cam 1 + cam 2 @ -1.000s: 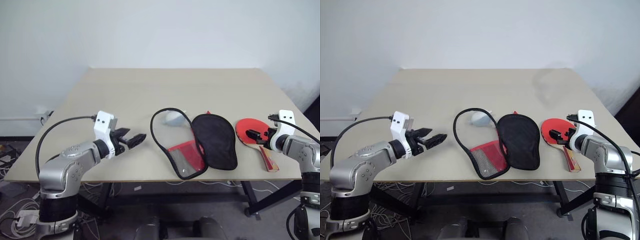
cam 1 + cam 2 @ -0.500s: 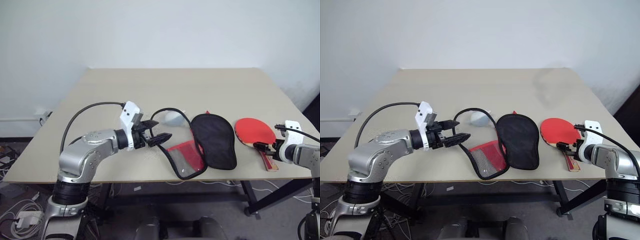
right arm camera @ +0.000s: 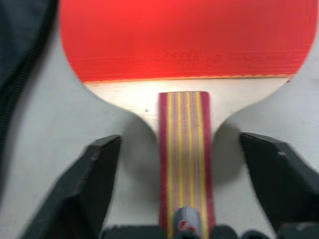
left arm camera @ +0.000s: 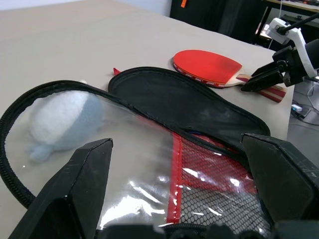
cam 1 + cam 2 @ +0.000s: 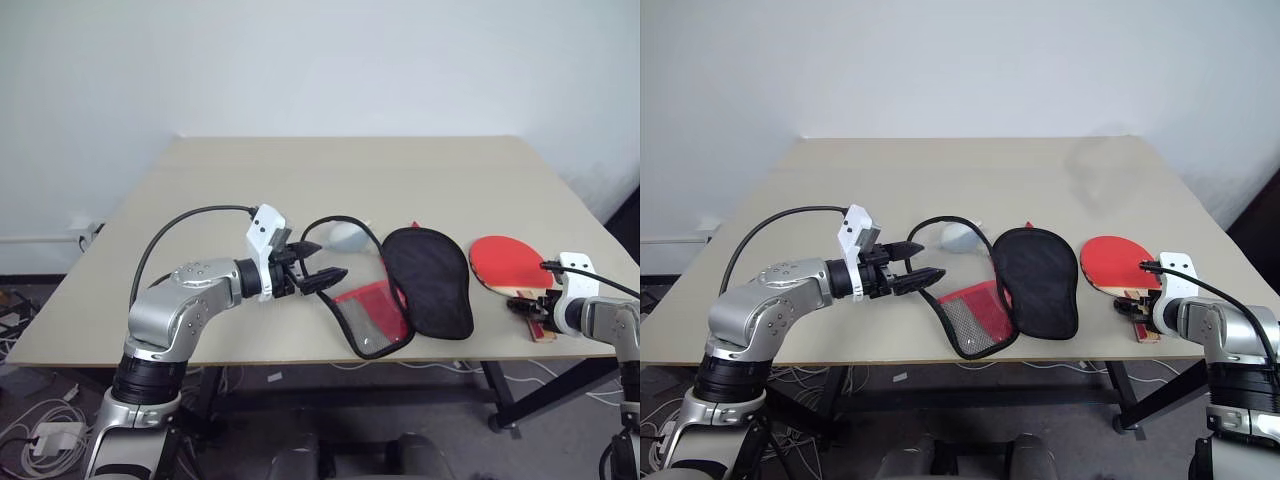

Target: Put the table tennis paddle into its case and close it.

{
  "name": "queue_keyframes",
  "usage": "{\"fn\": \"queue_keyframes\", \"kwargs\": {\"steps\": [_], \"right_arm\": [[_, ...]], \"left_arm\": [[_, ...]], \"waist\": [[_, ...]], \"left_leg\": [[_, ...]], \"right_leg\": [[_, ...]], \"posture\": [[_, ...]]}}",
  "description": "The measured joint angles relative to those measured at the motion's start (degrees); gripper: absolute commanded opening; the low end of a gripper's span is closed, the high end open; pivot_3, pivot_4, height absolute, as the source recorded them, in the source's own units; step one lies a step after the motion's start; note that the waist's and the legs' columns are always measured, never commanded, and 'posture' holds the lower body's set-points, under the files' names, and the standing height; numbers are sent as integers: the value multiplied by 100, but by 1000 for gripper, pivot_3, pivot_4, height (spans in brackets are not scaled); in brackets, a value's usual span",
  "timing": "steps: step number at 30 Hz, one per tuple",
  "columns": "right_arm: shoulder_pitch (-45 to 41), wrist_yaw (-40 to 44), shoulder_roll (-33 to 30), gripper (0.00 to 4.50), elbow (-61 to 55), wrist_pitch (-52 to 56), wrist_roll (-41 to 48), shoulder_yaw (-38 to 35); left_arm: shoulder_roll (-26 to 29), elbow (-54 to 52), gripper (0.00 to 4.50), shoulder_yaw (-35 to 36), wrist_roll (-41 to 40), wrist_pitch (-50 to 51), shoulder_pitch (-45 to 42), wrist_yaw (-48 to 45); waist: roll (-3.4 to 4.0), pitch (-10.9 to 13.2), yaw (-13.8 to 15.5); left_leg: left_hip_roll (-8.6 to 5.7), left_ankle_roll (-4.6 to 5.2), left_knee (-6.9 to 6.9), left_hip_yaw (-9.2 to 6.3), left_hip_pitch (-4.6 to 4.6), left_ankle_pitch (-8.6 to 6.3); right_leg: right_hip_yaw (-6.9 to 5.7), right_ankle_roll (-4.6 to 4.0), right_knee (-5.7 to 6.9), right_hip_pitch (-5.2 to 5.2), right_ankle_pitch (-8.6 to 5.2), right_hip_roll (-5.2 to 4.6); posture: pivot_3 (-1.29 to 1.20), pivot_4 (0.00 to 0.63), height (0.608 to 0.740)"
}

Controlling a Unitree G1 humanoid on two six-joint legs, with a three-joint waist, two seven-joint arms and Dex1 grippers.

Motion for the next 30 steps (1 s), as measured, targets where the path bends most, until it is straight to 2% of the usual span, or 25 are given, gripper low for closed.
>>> {"fn": "queue_keyframes", "kwargs": {"steps": [4,5,12,18,22,30], "right_arm": [[-65,-31,67,1346,24,-72,-72,81],[-71,-30,71,1175,34,-77,-80,87],[-165,-32,79,1177,31,14,-78,86],[-788,-162,148,1177,-649,688,84,-68],[-1454,-654,741,1177,-1100,1091,28,-177],[-1539,-1571,2026,1177,-1360,1825,-271,-160]], "left_arm": [[-6,0,4500,-99,3,0,-5,2],[-13,0,4500,-108,3,0,-5,4],[-18,27,4500,-108,15,-1,-5,5],[-18,277,4500,-104,27,-22,-75,9],[-31,422,4500,-104,75,-75,-214,13],[-59,616,4500,-108,122,-115,-307,12]], "waist": [[0,0,-1],[0,0,-2],[1,0,-6],[5,2,-8],[1,0,-2],[3,0,2]], "left_leg": [[0,0,0,0,0,0],[-1,0,0,1,0,0],[0,0,0,3,0,0],[6,0,-1,4,-1,0],[10,-1,-2,3,-1,0],[8,-6,-6,14,-13,3]], "right_leg": [[0,2,1,-1,1,2],[0,2,1,-1,1,2],[2,2,2,-3,2,2],[7,2,5,-11,2,3],[2,1,4,-9,3,3],[-7,-15,11,-18,25,-2]], "posture": [[0,0,724],[0,0,724],[0,0,724],[0,0,724],[0,0,724],[0,0,724]]}}
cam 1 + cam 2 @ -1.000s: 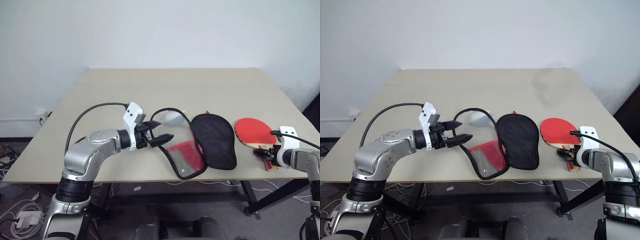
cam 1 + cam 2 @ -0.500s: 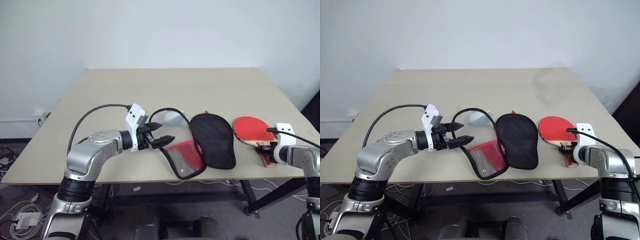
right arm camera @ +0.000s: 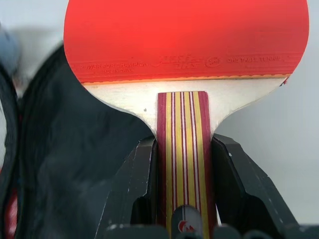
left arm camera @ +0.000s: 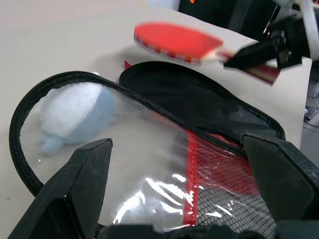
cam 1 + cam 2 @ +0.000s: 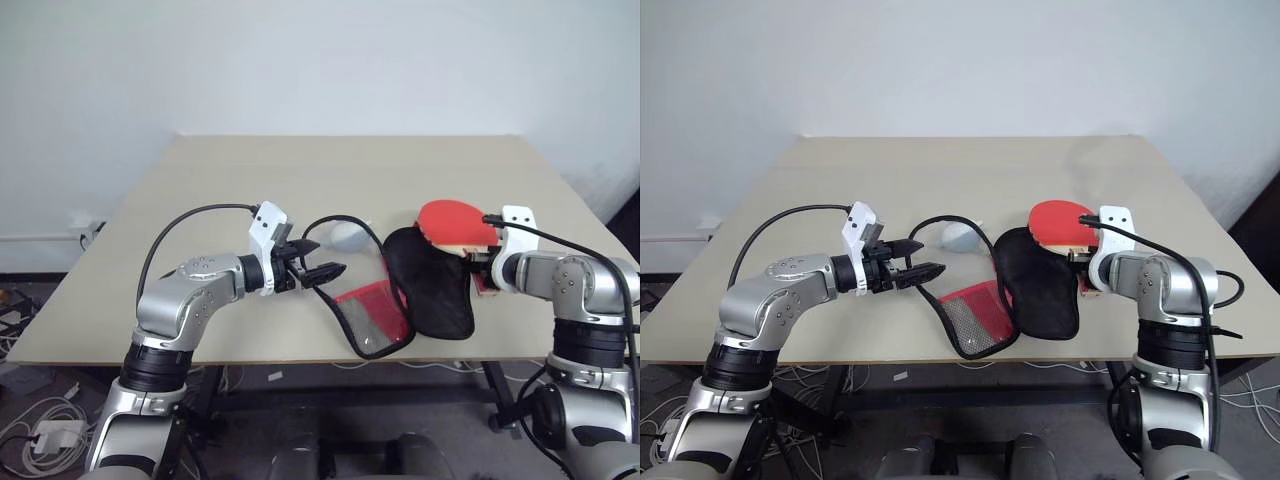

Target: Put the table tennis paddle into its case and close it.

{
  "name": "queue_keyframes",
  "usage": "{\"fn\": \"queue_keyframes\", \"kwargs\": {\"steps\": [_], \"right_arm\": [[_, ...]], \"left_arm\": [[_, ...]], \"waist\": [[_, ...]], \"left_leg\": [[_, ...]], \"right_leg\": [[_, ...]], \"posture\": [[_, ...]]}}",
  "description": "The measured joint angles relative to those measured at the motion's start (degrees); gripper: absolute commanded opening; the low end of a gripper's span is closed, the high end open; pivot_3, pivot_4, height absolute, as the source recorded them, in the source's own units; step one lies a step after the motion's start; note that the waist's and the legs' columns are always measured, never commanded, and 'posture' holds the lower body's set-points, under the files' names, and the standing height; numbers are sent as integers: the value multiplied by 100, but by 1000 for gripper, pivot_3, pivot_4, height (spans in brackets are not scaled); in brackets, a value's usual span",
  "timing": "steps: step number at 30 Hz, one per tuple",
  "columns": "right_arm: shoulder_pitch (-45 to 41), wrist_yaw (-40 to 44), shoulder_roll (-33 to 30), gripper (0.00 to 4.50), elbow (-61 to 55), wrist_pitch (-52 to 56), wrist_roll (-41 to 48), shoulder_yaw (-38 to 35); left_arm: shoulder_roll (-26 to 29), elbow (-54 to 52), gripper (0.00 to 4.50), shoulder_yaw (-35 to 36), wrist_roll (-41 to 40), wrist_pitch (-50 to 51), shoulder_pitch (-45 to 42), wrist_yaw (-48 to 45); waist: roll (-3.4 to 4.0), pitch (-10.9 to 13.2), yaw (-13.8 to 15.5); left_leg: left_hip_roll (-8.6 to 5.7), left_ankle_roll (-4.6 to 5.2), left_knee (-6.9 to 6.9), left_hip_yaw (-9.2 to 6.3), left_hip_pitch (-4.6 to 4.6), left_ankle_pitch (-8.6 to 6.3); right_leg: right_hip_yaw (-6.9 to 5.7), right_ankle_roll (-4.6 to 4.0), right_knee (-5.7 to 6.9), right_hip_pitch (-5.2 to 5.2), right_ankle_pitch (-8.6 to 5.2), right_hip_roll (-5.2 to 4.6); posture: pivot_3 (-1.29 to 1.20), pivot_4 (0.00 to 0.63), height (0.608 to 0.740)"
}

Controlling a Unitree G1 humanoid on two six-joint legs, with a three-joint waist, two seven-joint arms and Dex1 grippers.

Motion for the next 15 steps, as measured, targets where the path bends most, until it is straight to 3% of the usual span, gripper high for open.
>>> {"fn": "queue_keyframes", "kwargs": {"steps": [3,15], "right_arm": [[2,-298,470,1177,-329,247,-172,-40],[103,-714,1376,1177,-839,682,-631,-47]], "left_arm": [[-5,27,4500,0,0,0,-92,-1],[-125,115,4500,-36,38,-3,-115,-3]], "waist": [[1,-1,-14],[2,-2,-44]], "left_leg": [[1,-9,-12,6,2,5],[-8,-88,-92,12,10,54]], "right_leg": [[-1,0,0,-2,0,3],[-25,-25,-3,-21,8,5]], "posture": [[0,0,724],[0,0,724]]}}
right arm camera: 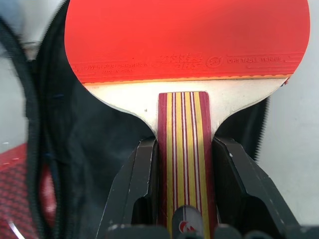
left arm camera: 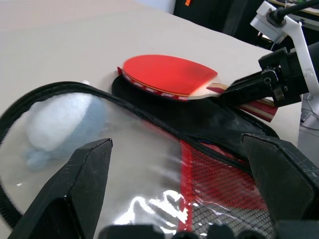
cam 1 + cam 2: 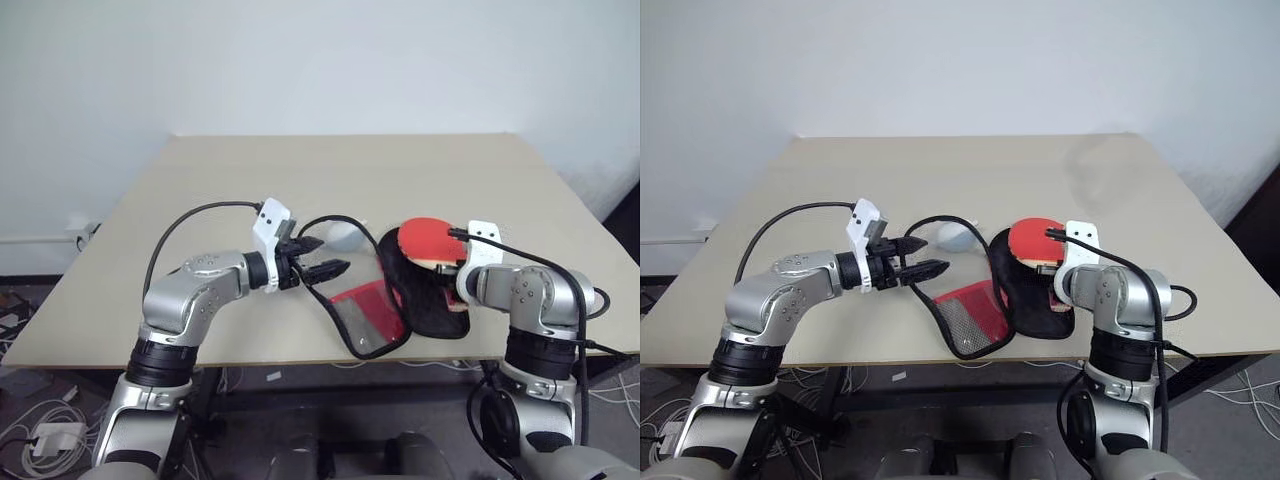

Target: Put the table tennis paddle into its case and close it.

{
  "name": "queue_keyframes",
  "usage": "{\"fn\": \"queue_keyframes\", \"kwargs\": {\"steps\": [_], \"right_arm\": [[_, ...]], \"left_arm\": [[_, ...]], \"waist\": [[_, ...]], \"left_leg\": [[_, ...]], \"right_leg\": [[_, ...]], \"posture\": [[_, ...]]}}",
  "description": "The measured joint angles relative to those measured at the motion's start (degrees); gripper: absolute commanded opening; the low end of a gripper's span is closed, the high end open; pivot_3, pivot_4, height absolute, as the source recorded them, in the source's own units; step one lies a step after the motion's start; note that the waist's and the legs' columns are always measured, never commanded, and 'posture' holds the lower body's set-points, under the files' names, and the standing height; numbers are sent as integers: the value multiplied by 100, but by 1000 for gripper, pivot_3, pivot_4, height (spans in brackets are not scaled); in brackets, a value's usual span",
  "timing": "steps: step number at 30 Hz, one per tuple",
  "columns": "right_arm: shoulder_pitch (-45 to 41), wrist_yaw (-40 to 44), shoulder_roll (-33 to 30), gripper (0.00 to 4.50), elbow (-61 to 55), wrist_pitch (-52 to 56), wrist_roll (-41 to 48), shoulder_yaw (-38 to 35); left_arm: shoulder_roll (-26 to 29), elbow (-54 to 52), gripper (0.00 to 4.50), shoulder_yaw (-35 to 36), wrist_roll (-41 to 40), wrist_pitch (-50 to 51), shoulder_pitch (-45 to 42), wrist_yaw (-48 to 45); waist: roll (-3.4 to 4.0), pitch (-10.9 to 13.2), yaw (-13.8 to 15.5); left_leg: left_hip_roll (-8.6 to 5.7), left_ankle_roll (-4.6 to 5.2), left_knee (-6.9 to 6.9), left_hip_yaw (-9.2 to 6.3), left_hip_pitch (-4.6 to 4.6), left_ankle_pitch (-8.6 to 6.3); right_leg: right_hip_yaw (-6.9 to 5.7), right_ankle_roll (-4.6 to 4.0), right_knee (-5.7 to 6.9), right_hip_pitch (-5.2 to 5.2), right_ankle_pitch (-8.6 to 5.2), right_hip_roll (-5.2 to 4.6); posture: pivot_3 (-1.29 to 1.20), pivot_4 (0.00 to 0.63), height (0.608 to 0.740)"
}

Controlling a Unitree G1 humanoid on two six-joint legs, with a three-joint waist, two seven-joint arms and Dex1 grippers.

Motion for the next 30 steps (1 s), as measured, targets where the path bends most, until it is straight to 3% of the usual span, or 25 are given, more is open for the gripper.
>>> {"fn": "queue_keyframes", "kwargs": {"steps": [5,30], "right_arm": [[165,-46,265,1177,-56,0,-101,150],[542,-53,503,1177,-571,1,-180,283]], "left_arm": [[-16,71,4500,-2,74,-10,-13,-1],[-22,103,4500,-57,88,-10,-15,-4]], "waist": [[0,0,-6],[-1,-1,-2]], "left_leg": [[-22,-35,-24,-7,3,22],[-25,-31,-17,-27,3,24]], "right_leg": [[-12,-25,2,-8,3,12],[-23,-29,-3,7,0,15]], "posture": [[0,0,724],[0,0,724]]}}
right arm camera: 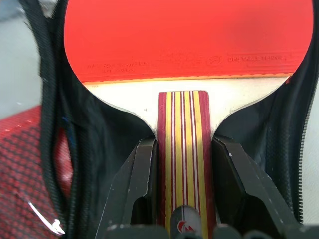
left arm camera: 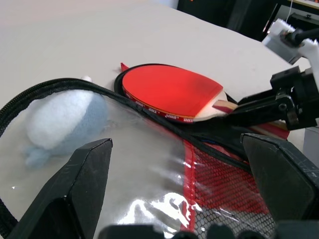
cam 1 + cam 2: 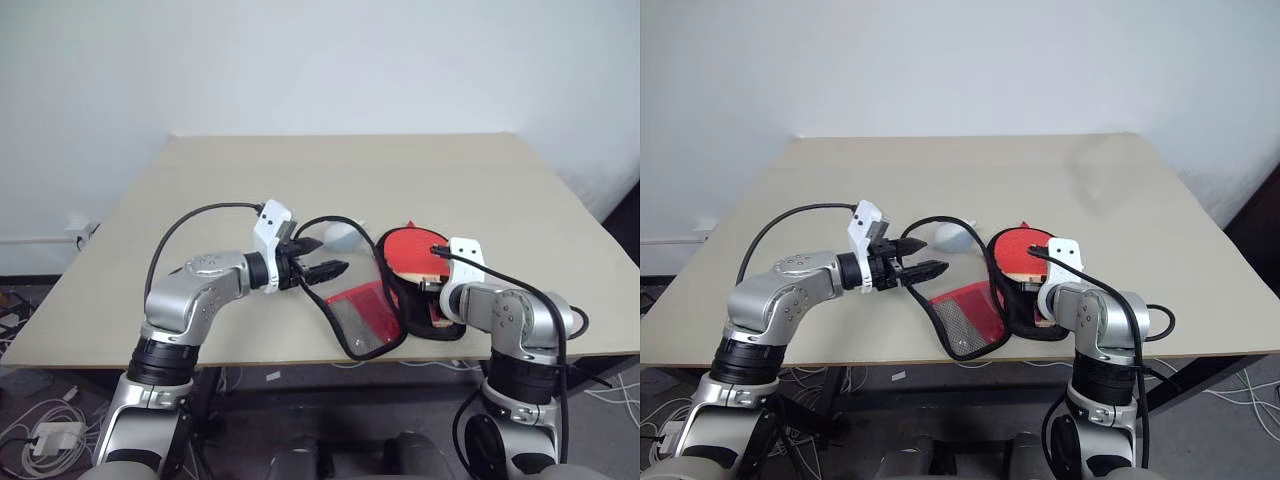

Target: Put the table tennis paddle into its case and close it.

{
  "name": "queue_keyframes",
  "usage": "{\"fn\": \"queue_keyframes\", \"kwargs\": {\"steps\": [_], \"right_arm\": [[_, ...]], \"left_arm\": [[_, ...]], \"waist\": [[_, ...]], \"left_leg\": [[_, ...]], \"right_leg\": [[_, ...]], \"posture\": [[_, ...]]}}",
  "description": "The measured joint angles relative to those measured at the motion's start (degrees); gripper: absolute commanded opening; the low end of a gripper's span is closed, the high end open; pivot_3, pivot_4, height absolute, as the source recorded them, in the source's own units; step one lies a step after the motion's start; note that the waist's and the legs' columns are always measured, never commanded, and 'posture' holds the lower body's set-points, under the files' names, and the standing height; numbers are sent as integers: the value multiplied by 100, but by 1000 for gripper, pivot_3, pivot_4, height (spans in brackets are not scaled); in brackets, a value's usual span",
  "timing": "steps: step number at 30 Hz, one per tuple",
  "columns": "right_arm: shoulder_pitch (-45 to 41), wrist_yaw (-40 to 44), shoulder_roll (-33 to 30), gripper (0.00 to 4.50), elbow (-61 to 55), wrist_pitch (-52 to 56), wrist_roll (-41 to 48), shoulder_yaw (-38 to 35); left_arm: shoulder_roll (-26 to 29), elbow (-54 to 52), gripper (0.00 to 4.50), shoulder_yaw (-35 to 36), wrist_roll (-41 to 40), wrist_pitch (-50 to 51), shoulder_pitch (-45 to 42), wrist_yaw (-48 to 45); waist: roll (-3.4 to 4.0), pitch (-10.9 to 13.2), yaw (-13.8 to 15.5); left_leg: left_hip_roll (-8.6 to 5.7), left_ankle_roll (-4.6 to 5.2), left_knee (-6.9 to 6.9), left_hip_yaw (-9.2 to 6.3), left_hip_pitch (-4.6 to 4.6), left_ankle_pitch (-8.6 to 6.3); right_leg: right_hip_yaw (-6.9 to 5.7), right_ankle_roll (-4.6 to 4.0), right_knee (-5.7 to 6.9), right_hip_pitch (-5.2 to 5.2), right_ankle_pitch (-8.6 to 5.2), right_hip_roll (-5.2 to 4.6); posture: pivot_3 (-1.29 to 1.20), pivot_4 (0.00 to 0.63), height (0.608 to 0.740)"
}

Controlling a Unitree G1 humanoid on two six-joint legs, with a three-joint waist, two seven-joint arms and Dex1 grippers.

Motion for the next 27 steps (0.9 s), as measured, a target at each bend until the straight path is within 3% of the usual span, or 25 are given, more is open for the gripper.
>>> {"fn": "queue_keyframes", "kwargs": {"steps": [14,22,27], "right_arm": [[227,-22,-22,1177,19,0,-89,113],[256,-21,-57,3789,49,-2,-144,219],[185,124,-255,3789,49,-28,-126,182]], "left_arm": [[-45,12,4500,-19,53,-25,-39,-11],[-46,78,4500,-34,106,-52,-40,-44],[-44,83,4500,-33,107,-52,-40,-55]], "waist": [[0,0,4],[-1,-1,1],[-1,-1,1]], "left_leg": [[-1,0,1,-5,1,0],[0,0,1,-5,2,0],[-1,0,3,-5,2,0]], "right_leg": [[-4,0,-2,4,-1,0],[-5,0,-2,5,-1,0],[-4,0,-2,5,-1,-1]], "posture": [[0,0,724],[0,0,724],[0,0,724]]}}
